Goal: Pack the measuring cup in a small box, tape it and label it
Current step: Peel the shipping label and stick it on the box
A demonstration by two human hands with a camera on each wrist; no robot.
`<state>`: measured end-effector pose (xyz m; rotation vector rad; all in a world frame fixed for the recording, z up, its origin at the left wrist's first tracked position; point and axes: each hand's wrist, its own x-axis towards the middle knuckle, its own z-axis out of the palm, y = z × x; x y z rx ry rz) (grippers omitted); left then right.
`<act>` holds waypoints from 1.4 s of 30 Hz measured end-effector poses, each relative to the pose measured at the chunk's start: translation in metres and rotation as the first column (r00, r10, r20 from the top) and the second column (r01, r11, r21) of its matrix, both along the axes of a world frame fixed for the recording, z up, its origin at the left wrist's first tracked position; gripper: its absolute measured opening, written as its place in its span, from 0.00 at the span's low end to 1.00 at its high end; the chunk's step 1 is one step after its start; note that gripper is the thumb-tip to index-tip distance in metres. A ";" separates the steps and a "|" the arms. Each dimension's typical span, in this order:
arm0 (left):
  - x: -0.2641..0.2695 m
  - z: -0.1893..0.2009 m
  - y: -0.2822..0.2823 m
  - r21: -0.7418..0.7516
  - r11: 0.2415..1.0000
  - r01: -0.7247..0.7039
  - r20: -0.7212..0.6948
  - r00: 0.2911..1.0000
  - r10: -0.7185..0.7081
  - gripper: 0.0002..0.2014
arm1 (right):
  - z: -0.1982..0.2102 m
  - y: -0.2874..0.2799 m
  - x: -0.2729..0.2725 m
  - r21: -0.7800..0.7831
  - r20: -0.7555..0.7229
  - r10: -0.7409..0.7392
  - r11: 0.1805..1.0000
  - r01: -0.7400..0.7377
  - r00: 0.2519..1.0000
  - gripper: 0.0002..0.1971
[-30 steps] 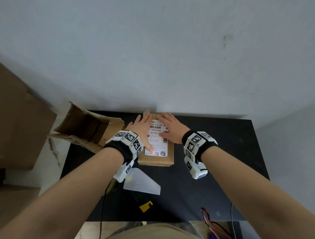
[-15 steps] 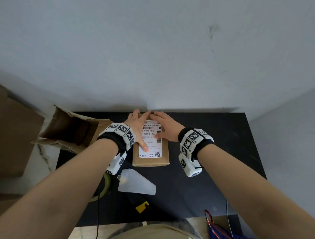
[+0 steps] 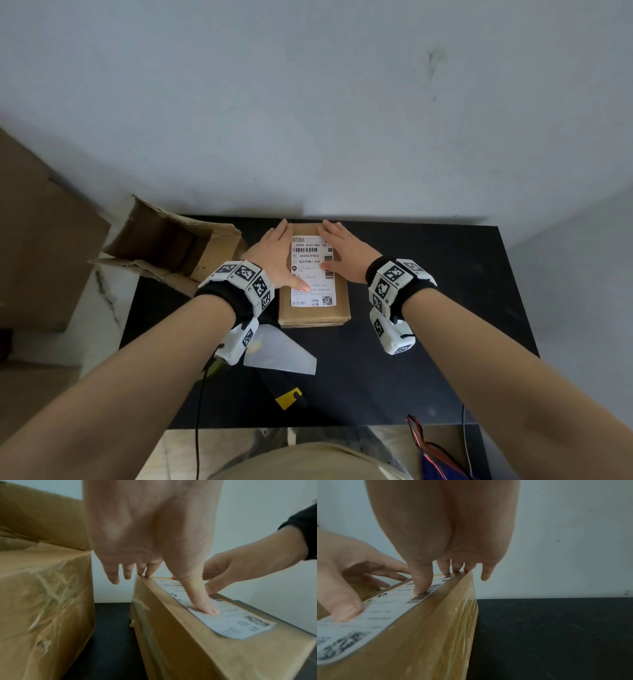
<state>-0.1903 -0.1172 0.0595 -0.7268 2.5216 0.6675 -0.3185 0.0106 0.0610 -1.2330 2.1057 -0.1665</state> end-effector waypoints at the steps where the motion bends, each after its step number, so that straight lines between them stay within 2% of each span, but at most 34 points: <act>1: 0.001 0.001 0.002 -0.015 1.000 -0.006 -0.013 1.000 0.006 0.65 | 0.001 0.001 0.001 -0.003 0.002 -0.007 1.000 0.007 1.000 0.39; 7: -0.004 0.010 0.010 -0.148 0.989 -0.004 -0.042 0.999 -0.002 0.70 | 0.002 0.005 0.005 -0.016 0.050 -0.057 0.998 0.057 0.997 0.39; 10: -0.011 0.011 0.006 -0.091 0.994 -0.057 0.002 0.998 0.057 0.73 | 0.000 0.005 0.005 -0.044 0.069 -0.070 0.996 0.073 0.995 0.39; 14: -0.022 0.013 -0.004 -0.014 0.998 -0.065 0.012 0.998 0.065 0.71 | -0.003 0.007 0.002 -0.071 0.079 -0.072 0.994 0.077 0.994 0.39; 16: -0.026 0.014 -0.010 -0.006 0.996 -0.087 0.011 0.996 0.087 0.68 | -0.004 0.007 0.001 -0.073 0.078 -0.068 0.995 0.074 0.995 0.39; 20: -0.030 0.014 -0.015 -0.041 0.994 -0.099 0.001 0.995 0.099 0.53 | -0.005 0.007 0.001 -0.077 0.085 -0.077 0.994 0.083 0.993 0.39; 24: -0.028 0.015 -0.015 -0.059 0.992 -0.109 -0.060 0.993 0.105 0.44 | -0.005 0.008 0.001 -0.083 0.099 -0.084 0.992 0.092 0.992 0.39; 27: -0.021 0.014 -0.012 -0.110 0.993 -0.038 -0.069 0.997 0.031 0.40 | -0.005 0.007 0.001 -0.083 0.097 -0.085 0.992 0.093 0.992 0.39; 32: -0.008 0.006 -0.001 -0.226 0.965 0.129 0.057 0.991 -0.119 0.41 | -0.005 0.006 0.002 -0.066 0.087 -0.072 0.995 0.078 0.994 0.39; 36: -0.003 0.007 -0.002 -0.231 0.955 0.187 0.094 0.981 -0.169 0.39 | -0.003 0.005 0.002 -0.034 0.063 -0.029 0.999 0.031 0.998 0.35; 39: 0.005 0.007 0.001 -0.205 0.954 0.218 0.085 0.975 -0.205 0.39 | -0.002 0.004 0.002 0.041 -0.004 0.035 0.999 -0.035 0.999 0.34; 42: 0.014 0.006 0.013 -0.224 0.936 0.273 0.075 0.962 -0.262 0.40 | 0.002 0.000 0.007 0.105 -0.145 0.137 0.987 -0.122 0.980 0.34</act>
